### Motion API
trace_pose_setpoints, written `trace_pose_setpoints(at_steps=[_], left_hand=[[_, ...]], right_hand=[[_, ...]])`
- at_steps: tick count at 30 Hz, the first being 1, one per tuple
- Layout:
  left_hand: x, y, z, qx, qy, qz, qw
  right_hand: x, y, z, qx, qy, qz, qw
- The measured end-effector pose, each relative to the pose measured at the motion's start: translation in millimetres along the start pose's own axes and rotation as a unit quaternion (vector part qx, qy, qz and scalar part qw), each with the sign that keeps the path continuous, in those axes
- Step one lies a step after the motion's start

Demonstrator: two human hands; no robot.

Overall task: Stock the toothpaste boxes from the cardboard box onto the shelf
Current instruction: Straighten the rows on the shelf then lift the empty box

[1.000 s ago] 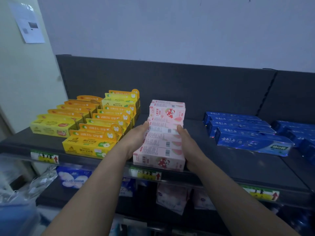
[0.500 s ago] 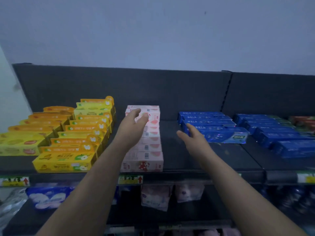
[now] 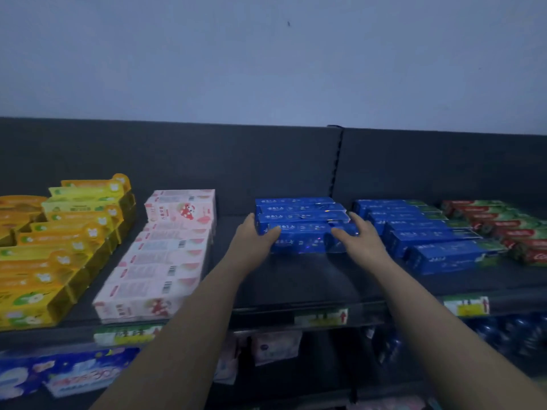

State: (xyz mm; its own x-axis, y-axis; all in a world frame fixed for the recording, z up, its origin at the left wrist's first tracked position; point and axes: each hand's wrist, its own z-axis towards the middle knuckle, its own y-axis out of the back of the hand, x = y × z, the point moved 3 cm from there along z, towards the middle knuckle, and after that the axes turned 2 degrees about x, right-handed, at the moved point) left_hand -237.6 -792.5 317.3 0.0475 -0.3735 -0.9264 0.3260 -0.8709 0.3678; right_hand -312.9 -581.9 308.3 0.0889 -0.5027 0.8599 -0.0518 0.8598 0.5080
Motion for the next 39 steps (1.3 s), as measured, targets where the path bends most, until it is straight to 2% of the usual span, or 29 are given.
trace_pose_setpoints(at_steps=[3, 7, 12, 18, 21, 27, 32, 36, 39], left_hand=[[8.8, -17.9, 18.1, -0.011, 0.031, 0.000, 0.999], [18.2, -33.5, 38.0, -0.033, 0.063, -0.004, 0.997], [29.0, -41.2, 47.4, -0.058, 0.076, 0.014, 0.995], [31.6, -25.8, 72.2, -0.115, 0.113, -0.068, 0.985], [31.7, -22.3, 89.8, -0.091, 0.103, -0.147, 0.980], [36.9, -31.8, 111.2, -0.016, 0.096, -0.223, 0.970], [37.5, -33.2, 115.6, -0.014, 0.094, -0.234, 0.968], [40.3, -27.5, 108.7, -0.049, 0.099, -0.181, 0.977], [43.6, -30.9, 98.0, -0.076, 0.101, -0.150, 0.981]], right_hand=[[-22.9, 16.2, 24.2, 0.000, -0.019, -0.001, 1.000], [-35.3, 12.6, 42.8, 0.047, -0.030, 0.059, 0.997], [-32.5, -1.1, 53.2, 0.103, 0.003, 0.113, 0.988], [-28.7, 7.4, 95.7, 0.111, -0.012, 0.118, 0.987], [-20.3, 1.6, 112.7, 0.133, -0.002, 0.118, 0.984], [-15.3, -12.4, 128.1, 0.168, 0.017, 0.125, 0.978], [-19.4, -8.8, 133.1, 0.179, -0.008, 0.143, 0.973], [-28.6, -2.0, 129.3, 0.135, -0.029, 0.188, 0.972], [-36.6, -5.6, 118.6, 0.141, -0.033, 0.196, 0.970]])
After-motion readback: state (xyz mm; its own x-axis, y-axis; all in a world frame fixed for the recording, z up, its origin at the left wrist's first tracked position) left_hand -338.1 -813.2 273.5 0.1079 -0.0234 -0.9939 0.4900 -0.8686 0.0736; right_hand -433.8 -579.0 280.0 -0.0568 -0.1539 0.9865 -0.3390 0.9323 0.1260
